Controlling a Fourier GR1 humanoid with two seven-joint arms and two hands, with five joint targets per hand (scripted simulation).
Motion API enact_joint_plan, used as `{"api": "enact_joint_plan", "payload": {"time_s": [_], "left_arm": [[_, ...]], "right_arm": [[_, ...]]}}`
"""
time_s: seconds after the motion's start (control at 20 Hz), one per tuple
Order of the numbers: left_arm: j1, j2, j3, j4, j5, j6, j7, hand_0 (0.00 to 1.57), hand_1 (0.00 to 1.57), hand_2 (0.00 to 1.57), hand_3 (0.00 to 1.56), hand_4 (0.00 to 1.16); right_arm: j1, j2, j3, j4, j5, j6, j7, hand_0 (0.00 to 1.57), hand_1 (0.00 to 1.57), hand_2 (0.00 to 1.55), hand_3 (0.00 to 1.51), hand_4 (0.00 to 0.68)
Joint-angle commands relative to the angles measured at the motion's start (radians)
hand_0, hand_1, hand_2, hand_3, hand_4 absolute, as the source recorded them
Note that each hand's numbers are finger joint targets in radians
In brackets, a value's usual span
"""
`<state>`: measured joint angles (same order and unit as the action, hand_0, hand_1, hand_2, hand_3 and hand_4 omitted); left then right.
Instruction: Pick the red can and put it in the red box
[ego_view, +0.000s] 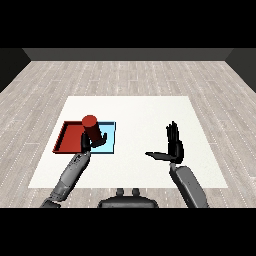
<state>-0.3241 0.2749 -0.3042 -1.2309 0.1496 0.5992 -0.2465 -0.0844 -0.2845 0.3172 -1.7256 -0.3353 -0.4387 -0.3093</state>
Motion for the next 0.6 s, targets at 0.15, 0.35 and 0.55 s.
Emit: {"api": "enact_joint_plan", "payload": {"time_s": [0.15,0.35,0.55], "left_arm": [[-0.030,0.167,0.158,0.115,0.020,-0.070,0.035,1.57,1.57,1.55,1.46,1.09],[-0.106,0.171,0.178,0.331,-0.020,-0.103,0.038,1.57,1.57,1.57,1.50,1.12],[-0.208,0.199,0.225,0.573,-0.041,-0.135,0.014,1.57,1.57,1.55,1.47,1.09]], "right_arm": [[0.141,-0.076,-0.102,0.027,-0.037,0.092,-0.066,0.00,0.00,0.00,0.00,0.000],[0.074,-0.062,-0.143,0.095,-0.026,0.073,-0.027,0.00,0.00,0.00,0.00,0.000],[0.109,-0.070,-0.112,0.013,0.019,0.013,0.056,0.00,0.00,0.00,0.00,0.000]]}}
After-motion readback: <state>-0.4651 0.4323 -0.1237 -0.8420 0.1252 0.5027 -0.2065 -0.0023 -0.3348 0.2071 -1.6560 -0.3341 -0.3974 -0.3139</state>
